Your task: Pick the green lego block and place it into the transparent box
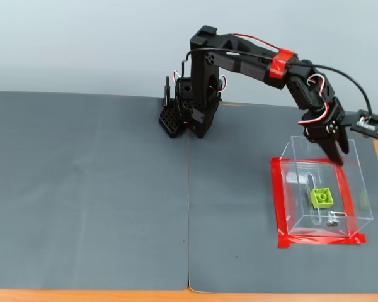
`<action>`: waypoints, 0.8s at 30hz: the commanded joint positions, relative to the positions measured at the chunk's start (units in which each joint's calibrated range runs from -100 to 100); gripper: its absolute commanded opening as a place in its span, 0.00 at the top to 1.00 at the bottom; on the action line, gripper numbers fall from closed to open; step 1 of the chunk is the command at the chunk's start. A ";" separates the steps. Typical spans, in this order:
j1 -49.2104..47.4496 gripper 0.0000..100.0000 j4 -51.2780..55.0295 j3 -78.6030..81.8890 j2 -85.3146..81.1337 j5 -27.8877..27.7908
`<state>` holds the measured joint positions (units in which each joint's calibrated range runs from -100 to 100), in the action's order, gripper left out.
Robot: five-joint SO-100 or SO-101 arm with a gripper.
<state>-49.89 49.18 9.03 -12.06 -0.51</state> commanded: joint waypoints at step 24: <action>33.07 0.98 0.13 20.33 -51.39 0.07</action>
<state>-20.27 49.18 25.28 -55.06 -0.66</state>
